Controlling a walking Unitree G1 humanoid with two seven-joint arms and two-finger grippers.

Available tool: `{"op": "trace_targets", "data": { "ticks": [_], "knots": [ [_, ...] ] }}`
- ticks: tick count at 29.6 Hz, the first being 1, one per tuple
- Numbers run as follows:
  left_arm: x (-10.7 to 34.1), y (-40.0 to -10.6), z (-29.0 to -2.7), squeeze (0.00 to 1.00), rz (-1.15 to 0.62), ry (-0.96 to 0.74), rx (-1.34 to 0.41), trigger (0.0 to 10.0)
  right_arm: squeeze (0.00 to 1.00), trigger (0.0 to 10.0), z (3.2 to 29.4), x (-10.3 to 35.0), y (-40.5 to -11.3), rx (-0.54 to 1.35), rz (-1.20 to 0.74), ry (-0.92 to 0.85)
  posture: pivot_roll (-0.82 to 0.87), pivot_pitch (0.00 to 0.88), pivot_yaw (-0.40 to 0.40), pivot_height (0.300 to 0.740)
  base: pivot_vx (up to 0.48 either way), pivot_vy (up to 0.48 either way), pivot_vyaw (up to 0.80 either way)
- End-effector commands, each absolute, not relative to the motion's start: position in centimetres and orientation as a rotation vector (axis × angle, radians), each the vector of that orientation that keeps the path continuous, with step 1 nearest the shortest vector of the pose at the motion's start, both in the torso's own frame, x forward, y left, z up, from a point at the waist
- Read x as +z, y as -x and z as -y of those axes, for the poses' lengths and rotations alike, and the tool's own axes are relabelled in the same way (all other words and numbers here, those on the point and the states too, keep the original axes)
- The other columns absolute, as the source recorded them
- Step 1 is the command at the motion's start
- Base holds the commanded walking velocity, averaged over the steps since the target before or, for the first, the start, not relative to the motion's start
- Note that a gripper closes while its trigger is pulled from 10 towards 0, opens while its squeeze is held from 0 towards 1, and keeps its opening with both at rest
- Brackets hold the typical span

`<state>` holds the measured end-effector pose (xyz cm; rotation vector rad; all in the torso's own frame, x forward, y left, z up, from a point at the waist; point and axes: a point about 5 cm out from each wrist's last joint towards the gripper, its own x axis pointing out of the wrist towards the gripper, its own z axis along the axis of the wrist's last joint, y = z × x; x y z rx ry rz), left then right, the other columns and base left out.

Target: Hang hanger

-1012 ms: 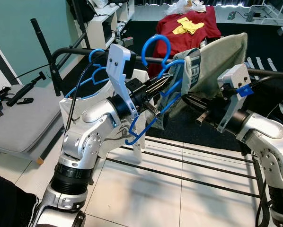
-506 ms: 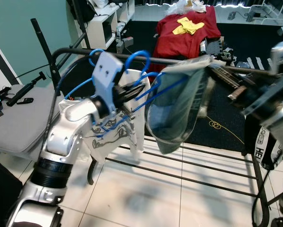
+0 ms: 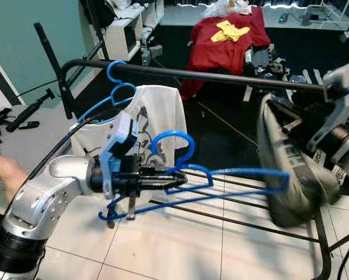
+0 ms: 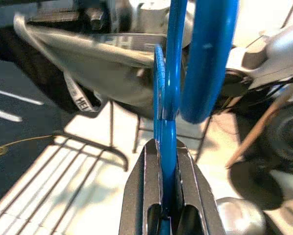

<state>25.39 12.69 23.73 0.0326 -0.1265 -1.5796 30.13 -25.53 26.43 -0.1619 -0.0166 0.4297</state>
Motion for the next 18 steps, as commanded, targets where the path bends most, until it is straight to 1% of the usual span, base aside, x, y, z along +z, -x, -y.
{"op": "trace_targets", "data": {
  "ticks": [1, 2, 3, 4, 5, 6, 8, 9, 11, 12, 15, 16, 18],
  "knots": [
    [23.5, -25.7, -13.5, 0.0, 0.12, 0.008, -1.561, 6.2, 0.0, 0.0, 25.6, 25.1, -30.2, 0.416, -0.056, 0.174, -0.08, 0.123, 0.024, 0.74, 0.0, 0.0, 0.0],
    [22.7, -26.7, -14.0, 0.0, 0.106, 0.009, -1.469, 10.0, 0.0, 0.0, 25.7, 23.9, -30.0, 0.42, -0.109, 0.182, -0.07, 0.121, 0.021, 0.74, 0.0, 0.0, 0.0],
    [20.9, -28.4, -14.9, 0.0, 0.057, -0.014, -1.299, 10.0, 0.0, 0.0, 26.0, 22.2, -29.6, 0.418, -0.167, 0.172, -0.07, 0.121, 0.021, 0.74, 0.0, 0.0, 0.0],
    [20.1, -28.9, -15.4, 0.0, 0.031, -0.028, -1.235, 10.0, 0.0, 0.0, 26.1, 21.7, -29.5, 0.411, -0.181, 0.162, -0.07, 0.124, 0.021, 0.74, 0.0, 0.0, 0.0],
    [20.1, -28.9, -15.4, 0.0, 0.031, -0.028, -1.235, 10.0, 0.0, 0.0, 26.1, 21.7, -29.5, 0.411, -0.181, 0.162, -0.07, 0.124, 0.021, 0.74, 0.0, 0.0, 0.0],
    [18.2, -29.8, -16.3, 0.0, -0.057, -0.056, -1.112, 10.0, 0.0, 0.0, 26.3, 21.2, -29.3, 0.403, -0.187, 0.137, -0.07, 0.127, 0.022, 0.74, 0.0, 0.0, 0.0],
    [16.2, -29.9, -17.0, 0.0, -0.151, -0.108, -1.052, 10.0, 0.0, 0.0, 26.3, 21.1, -29.1, 0.407, -0.179, 0.118, -0.07, 0.127, 0.022, 0.74, 0.0, 0.0, 0.0],
    [16.2, -29.9, -17.0, 0.0, -0.151, -0.108, -1.052, 10.0, 0.0, 0.0, 26.3, 21.1, -29.1, 0.407, -0.179, 0.118, -0.07, 0.127, 0.022, 0.74, 0.0, 0.0, 0.0],
    [14.3, -29.4, -17.6, 0.0, -0.24, -0.173, -1.047, 10.0, 0.0, 0.0, 26.2, 21.4, -29.0, 0.412, -0.146, 0.104, -0.07, 0.13, 0.022, 0.74, 0.0, 0.0, 0.0],
    [14.3, -29.4, -17.6, 0.0, -0.24, -0.173, -1.047, 10.0, 0.0, 0.0, 26.2, 21.4, -29.0, 0.412, -0.146, 0.104, -0.07, 0.13, 0.022, 0.74, 0.0, 0.0, 0.0],
    [10.9, -26.7, -17.3, 0.0, -0.416, -0.225, -1.187, 10.0, 0.0, 0.0, 25.8, 22.8, -29.4, 0.418, -0.028, 0.08, -0.07, 0.131, 0.023, 0.74, 0.0, 0.0, 0.0],
    [10.3, -26.1, -17.1, 0.0, -0.44, -0.237, -1.22, 10.0, 0.0, 0.0, 25.6, 23.3, -29.4, 0.431, 0.006, 0.072, -0.07, 0.132, 0.02, 0.74, 0.0, 0.0, 0.0],
    [10.1, -25.9, -17.0, 0.0, -0.446, -0.243, -1.234, 10.0, 0.0, 0.0, 25.4, 23.6, -29.5, 0.44, 0.024, 0.068, -0.07, 0.132, 0.02, 0.74, 0.0, 0.0, 0.0]
  ]
}}
